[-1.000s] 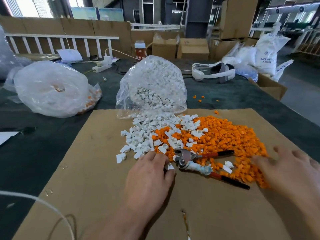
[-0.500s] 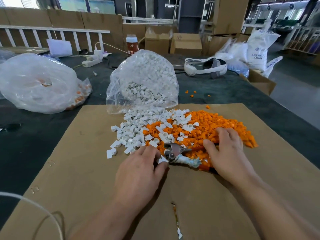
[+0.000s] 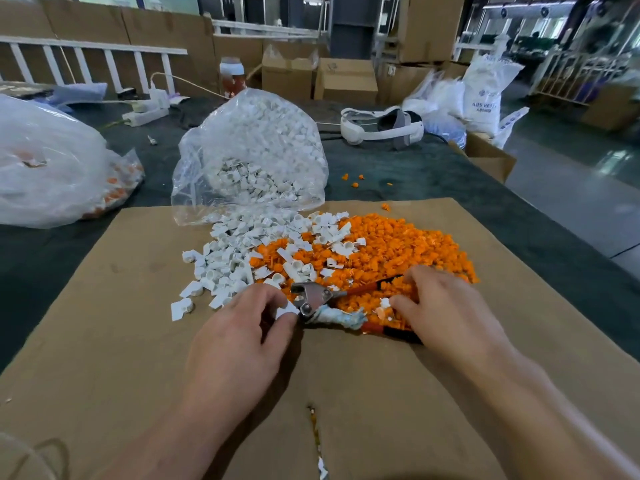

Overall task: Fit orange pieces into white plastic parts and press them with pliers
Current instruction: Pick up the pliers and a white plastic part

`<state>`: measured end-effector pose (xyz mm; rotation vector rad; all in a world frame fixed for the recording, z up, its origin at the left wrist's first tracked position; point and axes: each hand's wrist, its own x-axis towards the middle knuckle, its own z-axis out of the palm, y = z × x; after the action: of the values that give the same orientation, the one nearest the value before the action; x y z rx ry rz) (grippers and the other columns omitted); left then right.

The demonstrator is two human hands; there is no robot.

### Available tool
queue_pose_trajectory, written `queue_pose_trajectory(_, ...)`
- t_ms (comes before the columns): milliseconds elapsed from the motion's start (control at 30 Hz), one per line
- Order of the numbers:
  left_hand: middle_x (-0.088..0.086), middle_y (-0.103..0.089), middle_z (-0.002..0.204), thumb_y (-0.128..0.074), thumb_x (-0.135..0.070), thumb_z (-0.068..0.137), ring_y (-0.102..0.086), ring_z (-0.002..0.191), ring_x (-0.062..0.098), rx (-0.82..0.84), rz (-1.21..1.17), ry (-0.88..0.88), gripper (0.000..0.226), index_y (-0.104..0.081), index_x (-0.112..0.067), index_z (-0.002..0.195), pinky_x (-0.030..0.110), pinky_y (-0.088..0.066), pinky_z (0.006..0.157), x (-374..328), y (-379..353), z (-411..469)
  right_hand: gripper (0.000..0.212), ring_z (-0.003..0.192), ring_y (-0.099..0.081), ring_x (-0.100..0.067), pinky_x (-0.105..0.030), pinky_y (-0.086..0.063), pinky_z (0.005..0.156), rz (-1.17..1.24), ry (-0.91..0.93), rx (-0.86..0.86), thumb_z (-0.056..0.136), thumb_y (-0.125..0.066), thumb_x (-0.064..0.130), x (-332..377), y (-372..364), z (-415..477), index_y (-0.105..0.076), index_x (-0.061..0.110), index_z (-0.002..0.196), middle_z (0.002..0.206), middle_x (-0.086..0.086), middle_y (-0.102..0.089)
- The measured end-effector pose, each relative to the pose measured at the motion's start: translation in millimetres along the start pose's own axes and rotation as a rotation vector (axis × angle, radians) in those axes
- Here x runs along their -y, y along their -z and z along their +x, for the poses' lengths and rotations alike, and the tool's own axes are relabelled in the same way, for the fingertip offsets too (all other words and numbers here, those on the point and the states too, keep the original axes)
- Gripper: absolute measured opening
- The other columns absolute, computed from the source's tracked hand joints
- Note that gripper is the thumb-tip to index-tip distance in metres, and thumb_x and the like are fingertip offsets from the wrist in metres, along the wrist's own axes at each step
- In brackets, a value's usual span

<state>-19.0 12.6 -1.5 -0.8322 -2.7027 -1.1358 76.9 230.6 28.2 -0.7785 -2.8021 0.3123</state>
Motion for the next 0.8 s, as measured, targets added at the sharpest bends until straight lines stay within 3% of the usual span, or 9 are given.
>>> queue_pose_trajectory(133,-0.026,-0.055,0.090,-0.068,-0.026,0.091,-0.048,0.097,-0.015,-0.022,-0.120,-0.015,0.023,-0.055,-0.044,0.097,0.003,-0.036,0.072,-0.2,0.4,-0.6,0.007,0.082,-0.050,-0.014,-0.030,-0.042,0.068,0.076,0.083,-0.055,0.093,-0.055,0.017,4.9,-2.4,8.2,-0.058,0.019,0.087,0.089,0.003,-0.056)
queue_pose_trajectory(233,-0.022,-0.058,0.091,-0.070,-0.026,0.089,-0.050,0.096,-0.013,-0.036,-0.230,0.060,0.026,-0.057,-0.048,0.094,0.000,-0.036,0.072,-1.7,0.8,1.4,0.012,0.079,-0.050,-0.004,-0.017,-0.037,0.059,0.143,0.122,-0.078,0.093,-0.056,0.016,14.6,-3.2,14.2,-0.061,0.022,0.084,0.088,0.008,-0.056)
queue_pose_trajectory(300,-0.025,-0.059,0.092,-0.069,-0.031,0.086,-0.055,0.088,-0.006,-0.022,-0.321,0.107,0.018,-0.063,-0.048,0.091,0.002,-0.039,0.067,-4.6,0.9,3.2,0.017,0.076,-0.055,0.000,-0.013,-0.041,0.054,0.249,0.128,-0.118,0.092,-0.056,0.016,23.6,-2.8,18.5,-0.063,0.026,0.081,0.084,0.013,-0.059)
queue_pose_trajectory(433,-0.006,-0.068,0.074,-0.073,-0.023,0.086,-0.063,0.062,0.011,0.001,-0.568,0.245,0.018,-0.069,-0.039,0.092,0.015,-0.045,0.051,-6.4,1.2,5.3,0.016,0.056,-0.063,-0.006,-0.017,-0.048,0.046,0.724,0.027,-0.071,0.089,-0.061,0.016,36.6,-2.9,19.5,-0.068,0.030,0.084,0.069,0.010,-0.068)
queue_pose_trajectory(500,-0.001,-0.071,0.072,-0.075,-0.015,0.085,-0.064,0.058,0.010,0.004,-0.661,0.307,0.018,-0.071,-0.032,0.091,0.014,-0.047,0.049,-6.4,1.9,6.1,0.017,0.061,-0.067,-0.012,-0.023,-0.055,0.056,0.957,-0.024,0.005,0.088,-0.064,0.011,37.7,-4.6,16.6,-0.072,0.026,0.086,0.073,0.003,-0.071)
queue_pose_trajectory(567,0.004,-0.074,0.075,-0.073,-0.006,0.085,-0.069,0.061,0.013,0.028,-0.824,0.354,0.020,-0.073,-0.026,0.090,0.018,-0.054,0.056,-8.6,1.7,6.4,0.021,0.066,-0.067,-0.021,-0.030,-0.057,0.061,1.186,-0.039,0.097,0.087,-0.063,0.002,40.0,-5.2,14.9,-0.074,0.019,0.084,0.080,-0.006,-0.072)
queue_pose_trajectory(667,0.012,-0.075,0.081,-0.068,0.005,0.084,-0.069,0.065,0.020,0.079,-1.029,0.361,0.024,-0.075,-0.018,0.088,0.029,-0.058,0.060,-13.0,-1.2,6.6,0.029,0.063,-0.063,-0.019,-0.024,-0.052,0.053,1.607,-0.125,0.253,0.086,-0.056,-0.009,47.0,-7.3,13.4,-0.076,0.012,0.079,0.085,-0.013,-0.070)
queue_pose_trajectory(800,0.016,-0.071,0.078,-0.077,-0.008,0.065,-0.067,0.066,0.021,0.104,-1.236,0.339,0.022,-0.074,-0.014,0.086,0.026,-0.057,0.054,-13.3,-2.1,8.2,0.029,0.061,-0.065,-0.021,-0.025,-0.053,0.050,1.968,-0.309,0.462,0.087,-0.045,-0.013,56.2,-9.3,8.6,-0.066,-0.002,0.103,0.084,-0.021,-0.068)
